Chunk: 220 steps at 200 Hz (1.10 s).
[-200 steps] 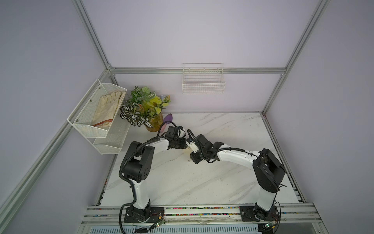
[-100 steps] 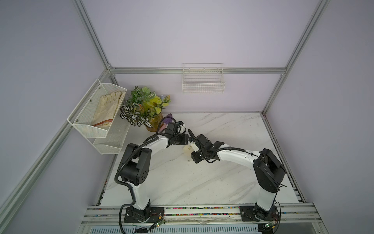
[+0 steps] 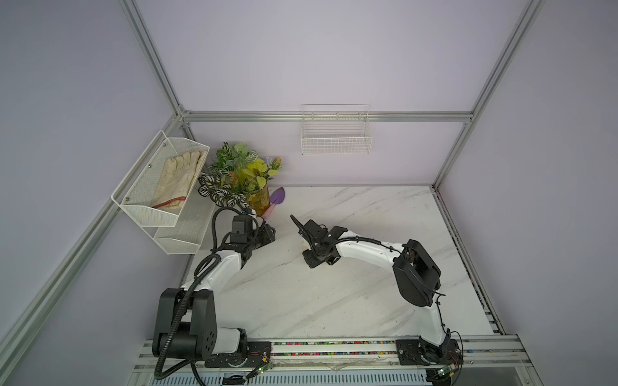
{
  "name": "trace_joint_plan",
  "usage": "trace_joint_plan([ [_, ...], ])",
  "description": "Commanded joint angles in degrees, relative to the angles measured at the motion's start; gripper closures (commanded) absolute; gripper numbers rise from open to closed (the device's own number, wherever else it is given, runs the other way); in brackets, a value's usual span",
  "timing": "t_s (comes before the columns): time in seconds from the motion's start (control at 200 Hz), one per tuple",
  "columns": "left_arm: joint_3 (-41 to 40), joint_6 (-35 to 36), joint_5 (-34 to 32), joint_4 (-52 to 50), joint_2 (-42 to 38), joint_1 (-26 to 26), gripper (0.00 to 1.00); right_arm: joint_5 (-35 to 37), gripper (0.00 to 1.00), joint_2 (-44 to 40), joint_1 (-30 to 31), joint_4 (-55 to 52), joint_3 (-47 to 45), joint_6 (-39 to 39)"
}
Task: Place the earrings into the drawer-style jewelry box
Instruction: Pick up the earring from the center of the board.
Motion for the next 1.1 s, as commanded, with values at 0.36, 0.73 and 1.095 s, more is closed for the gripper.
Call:
trace_joint_plan([
  [0.36, -1.68, -1.99, 3.59, 3.82, -1.25, 0.06, 0.45, 3.8, 0.64, 8.46, 1.0, -8.53, 9.28, 3.53],
  [0.73, -1.9, -1.75, 3.6, 3.88, -0.69, 0.06, 0.45, 2.85, 0.64, 10.84, 1.0, -9.42, 11.04, 3.97],
  [1.095, -1.73, -1.76, 4.12, 4.12, 0.14, 0.1, 0.45, 2.03, 0.68, 9.53, 1.12, -10.41, 9.38, 3.7],
])
